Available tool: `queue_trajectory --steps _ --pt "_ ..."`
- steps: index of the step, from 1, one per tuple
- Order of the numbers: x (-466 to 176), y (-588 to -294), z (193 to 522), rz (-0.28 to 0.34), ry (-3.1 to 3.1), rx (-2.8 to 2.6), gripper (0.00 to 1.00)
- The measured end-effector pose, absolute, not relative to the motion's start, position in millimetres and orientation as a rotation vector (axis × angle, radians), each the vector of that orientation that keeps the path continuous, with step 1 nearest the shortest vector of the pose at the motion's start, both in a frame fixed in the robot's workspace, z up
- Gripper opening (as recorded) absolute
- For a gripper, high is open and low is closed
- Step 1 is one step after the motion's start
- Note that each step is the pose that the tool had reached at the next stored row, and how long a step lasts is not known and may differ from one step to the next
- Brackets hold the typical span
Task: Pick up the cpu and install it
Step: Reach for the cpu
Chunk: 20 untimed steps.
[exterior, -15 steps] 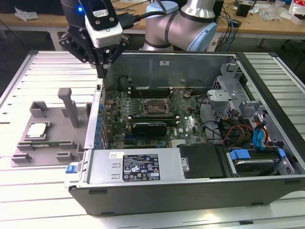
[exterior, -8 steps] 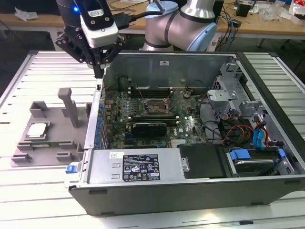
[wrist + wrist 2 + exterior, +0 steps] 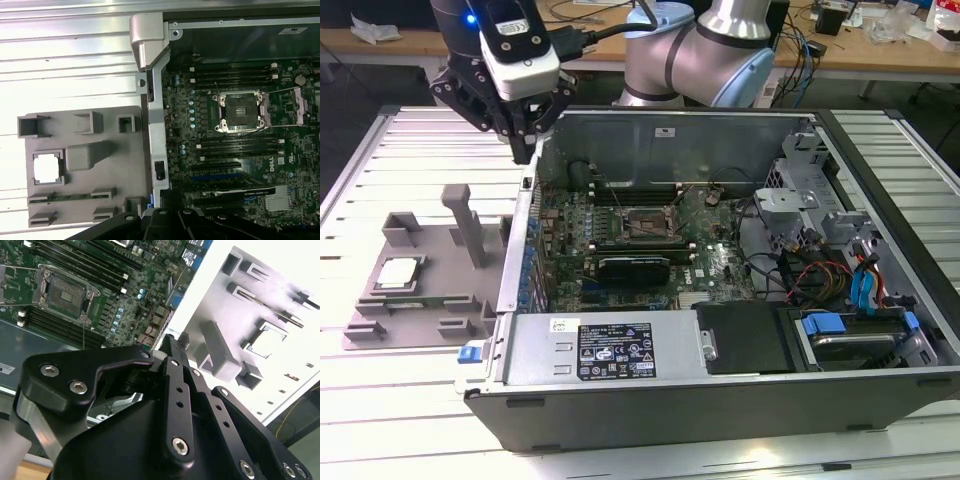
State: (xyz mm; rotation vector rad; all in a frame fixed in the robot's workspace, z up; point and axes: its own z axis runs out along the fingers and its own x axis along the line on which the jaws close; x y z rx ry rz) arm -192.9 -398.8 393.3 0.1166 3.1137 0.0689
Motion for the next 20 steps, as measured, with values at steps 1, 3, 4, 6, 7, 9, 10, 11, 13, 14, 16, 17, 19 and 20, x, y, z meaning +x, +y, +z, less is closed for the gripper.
queue_trajectory --steps 1,3,4,6,7,9,10,11,13,14,16,17,19,20 --pt "-194 -399 393 0.069 3.114 0.117 0.11" --pt "-195 -399 393 0.069 3.114 0.117 0.11" --pt "-196 -399 393 0.069 3.114 0.117 0.11" --pt "-197 -399 393 0.069 3.114 0.117 0.11" --pt "-198 -399 393 0.069 3.114 0.117 0.11" --pt "-201 -399 393 0.069 3.114 0.116 0.11" --pt "-202 -399 393 0.069 3.114 0.117 0.11" --pt "-203 -399 393 0.069 3.114 0.117 0.11" --pt "-207 -399 393 0.069 3.114 0.117 0.11" --pt "-208 -399 393 0.069 3.114 0.117 0.11" --pt "-210 -399 393 0.069 3.114 0.117 0.11" --pt "-211 -399 393 0.069 3.114 0.117 0.11" --pt "-214 -399 393 0.069 3.114 0.117 0.11" --pt "-216 -399 393 0.069 3.114 0.117 0.11"
